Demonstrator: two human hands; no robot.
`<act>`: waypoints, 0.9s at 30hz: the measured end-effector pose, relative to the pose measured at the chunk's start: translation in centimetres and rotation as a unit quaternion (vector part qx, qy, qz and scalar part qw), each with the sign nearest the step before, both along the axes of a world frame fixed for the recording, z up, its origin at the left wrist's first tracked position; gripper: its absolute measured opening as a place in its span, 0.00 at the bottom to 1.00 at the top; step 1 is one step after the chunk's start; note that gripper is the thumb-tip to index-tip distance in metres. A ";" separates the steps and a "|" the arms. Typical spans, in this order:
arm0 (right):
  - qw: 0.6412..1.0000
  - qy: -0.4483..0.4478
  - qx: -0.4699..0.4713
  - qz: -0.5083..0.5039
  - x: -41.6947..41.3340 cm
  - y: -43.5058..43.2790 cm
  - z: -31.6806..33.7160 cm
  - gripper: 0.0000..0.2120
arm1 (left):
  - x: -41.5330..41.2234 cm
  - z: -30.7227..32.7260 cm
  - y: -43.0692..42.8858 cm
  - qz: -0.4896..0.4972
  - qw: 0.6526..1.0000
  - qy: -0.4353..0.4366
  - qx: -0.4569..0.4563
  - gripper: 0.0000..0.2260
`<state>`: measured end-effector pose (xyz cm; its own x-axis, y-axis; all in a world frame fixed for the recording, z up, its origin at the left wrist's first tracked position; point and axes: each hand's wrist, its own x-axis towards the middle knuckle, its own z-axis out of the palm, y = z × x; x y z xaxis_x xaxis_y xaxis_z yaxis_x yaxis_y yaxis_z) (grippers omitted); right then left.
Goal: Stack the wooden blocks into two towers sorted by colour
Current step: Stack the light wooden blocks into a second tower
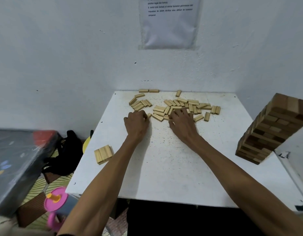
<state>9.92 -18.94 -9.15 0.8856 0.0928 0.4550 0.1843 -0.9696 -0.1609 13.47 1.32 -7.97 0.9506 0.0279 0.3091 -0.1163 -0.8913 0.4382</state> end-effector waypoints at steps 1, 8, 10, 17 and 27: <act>1.000 -0.003 -0.002 0.005 -0.1 0.0 0.0 0.04 | -0.3 0.0 -0.1 0.006 1.000 -0.004 0.000 0.07; 0.999 0.000 0.037 0.018 -1.5 0.5 -0.6 0.04 | -2.9 -0.4 -0.1 0.023 0.999 -0.023 -0.016 0.07; 0.995 0.007 0.099 0.009 -1.3 0.7 -0.2 0.05 | -3.4 -0.5 -0.1 0.029 0.999 -0.021 -0.034 0.07; 0.967 0.044 0.248 0.032 0.7 3.2 1.9 0.04 | -4.3 -1.4 0.1 0.062 0.995 -0.018 -0.077 0.06; 0.969 0.065 0.234 0.041 0.9 4.3 0.2 0.08 | -5.1 -1.1 0.8 0.038 0.995 -0.018 -0.086 0.05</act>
